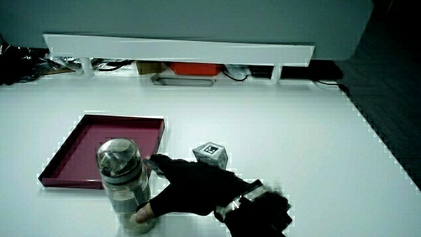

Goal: Pick bottle

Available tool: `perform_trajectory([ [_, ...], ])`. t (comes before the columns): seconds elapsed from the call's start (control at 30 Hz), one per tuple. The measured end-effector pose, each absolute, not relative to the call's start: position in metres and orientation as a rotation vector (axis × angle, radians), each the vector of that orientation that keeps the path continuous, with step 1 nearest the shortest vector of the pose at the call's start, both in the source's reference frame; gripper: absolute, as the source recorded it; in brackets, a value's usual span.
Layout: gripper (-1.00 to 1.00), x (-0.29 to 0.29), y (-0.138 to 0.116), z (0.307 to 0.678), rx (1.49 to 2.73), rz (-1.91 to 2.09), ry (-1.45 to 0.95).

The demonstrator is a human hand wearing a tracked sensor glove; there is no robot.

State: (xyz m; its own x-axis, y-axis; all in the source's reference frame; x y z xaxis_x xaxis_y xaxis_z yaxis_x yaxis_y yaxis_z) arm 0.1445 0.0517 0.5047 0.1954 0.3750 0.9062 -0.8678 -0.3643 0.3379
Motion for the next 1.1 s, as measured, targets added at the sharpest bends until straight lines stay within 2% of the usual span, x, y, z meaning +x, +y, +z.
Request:
perform_trajectory([
  [0.53, 0.0, 0.135, 0.057, 0.514, 1.359, 1.481, -0.518],
  [1.1, 0.55, 0.132, 0.063, 0.519, 1.435, 1.606, -0.495],
])
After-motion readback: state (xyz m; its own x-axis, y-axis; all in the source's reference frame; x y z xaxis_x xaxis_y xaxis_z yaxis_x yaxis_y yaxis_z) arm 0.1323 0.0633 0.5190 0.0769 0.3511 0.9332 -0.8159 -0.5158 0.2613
